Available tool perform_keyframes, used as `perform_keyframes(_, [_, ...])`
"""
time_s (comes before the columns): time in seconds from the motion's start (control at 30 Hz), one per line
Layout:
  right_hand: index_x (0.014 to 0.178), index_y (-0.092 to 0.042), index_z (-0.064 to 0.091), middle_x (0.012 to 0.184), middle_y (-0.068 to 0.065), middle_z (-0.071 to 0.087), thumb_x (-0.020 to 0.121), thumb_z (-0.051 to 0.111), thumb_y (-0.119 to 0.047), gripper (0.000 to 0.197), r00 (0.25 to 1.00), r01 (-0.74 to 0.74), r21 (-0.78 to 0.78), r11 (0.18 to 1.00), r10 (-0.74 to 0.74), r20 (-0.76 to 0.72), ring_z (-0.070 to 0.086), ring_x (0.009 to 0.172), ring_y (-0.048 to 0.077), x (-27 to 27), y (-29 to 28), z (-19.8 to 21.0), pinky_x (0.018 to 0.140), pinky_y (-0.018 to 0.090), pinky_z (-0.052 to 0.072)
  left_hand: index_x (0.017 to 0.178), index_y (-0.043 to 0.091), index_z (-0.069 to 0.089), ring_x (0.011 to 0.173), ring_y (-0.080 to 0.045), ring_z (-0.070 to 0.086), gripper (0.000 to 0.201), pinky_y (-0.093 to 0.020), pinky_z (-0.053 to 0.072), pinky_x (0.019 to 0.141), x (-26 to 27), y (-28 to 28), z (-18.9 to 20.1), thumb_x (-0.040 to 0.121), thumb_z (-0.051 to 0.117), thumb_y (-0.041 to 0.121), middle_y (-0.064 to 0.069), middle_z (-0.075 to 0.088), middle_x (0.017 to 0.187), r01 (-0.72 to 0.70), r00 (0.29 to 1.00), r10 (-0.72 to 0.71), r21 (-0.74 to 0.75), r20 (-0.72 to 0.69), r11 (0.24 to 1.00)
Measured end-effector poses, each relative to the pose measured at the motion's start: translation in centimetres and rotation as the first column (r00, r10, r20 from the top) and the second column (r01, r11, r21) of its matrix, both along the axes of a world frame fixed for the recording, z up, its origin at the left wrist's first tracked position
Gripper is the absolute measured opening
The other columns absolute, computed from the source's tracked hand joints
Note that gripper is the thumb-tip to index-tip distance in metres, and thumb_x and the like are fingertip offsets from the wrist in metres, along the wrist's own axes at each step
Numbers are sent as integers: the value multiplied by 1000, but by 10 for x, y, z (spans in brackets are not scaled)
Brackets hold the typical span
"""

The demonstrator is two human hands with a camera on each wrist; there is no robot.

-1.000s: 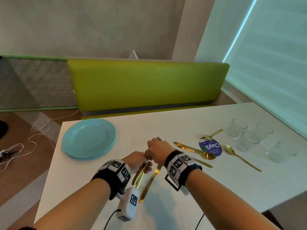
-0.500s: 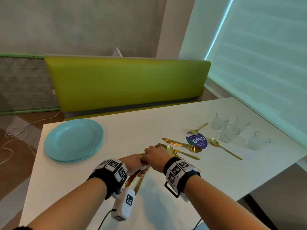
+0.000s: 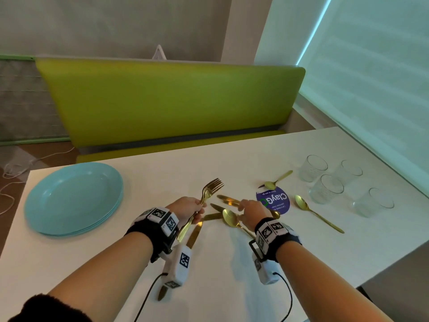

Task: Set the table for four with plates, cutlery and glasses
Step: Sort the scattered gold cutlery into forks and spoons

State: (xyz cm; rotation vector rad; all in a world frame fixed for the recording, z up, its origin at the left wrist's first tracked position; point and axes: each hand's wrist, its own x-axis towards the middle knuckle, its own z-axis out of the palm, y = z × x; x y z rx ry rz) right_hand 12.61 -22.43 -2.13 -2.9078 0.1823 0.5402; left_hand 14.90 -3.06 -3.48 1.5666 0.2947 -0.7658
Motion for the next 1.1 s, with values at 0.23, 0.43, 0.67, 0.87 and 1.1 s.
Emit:
perform_keyframes(0.23, [116,-14,60,116,4,62,91,56,-31,31,981,87,-58,994,-96,-170,61,105,20,-11,-28,-37,91,31,51,85,7,54,61,-15,47,24,-25,42,57,14,-22,-19,99,35,1,-7,51,74,-42,999,40,-46,-33,998])
perform_keyframes(0.43, [116,-14,60,115,6,64,94,46,-20,27,979,139,-63,988,-147,-142,62,104,21,-11,-22,-52,90,31,51,84,7,54,64,-16,51,23,-29,46,61,16,-32,-24,98,37,1,-7,56,76,-45,998,42,-59,-52,997])
perform_keyframes(0.67, [95,-10,64,100,4,66,91,56,-26,19,967,190,24,982,-183,-177,62,90,17,-3,-20,-46,85,27,53,83,8,54,60,-14,52,22,-23,49,48,13,-25,-24,98,39,4,-6,55,73,-94,995,92,-42,-36,995])
perform_keyframes(0.87, [75,-17,63,68,1,58,88,64,-26,16,881,456,661,596,-405,-243,48,55,10,3,-3,-16,53,20,42,83,9,54,67,-17,56,21,-24,52,51,13,-19,-15,99,40,7,-7,57,80,-124,992,123,-44,-17,991])
perform_keyframes(1.1, [74,-13,60,65,1,59,92,57,-13,18,851,470,857,209,-366,-378,41,46,7,-1,36,-3,48,19,32,92,8,57,75,-19,61,15,-32,52,70,3,-25,-2,98,43,9,-9,63,83,-36,999,34,-116,-13,993])
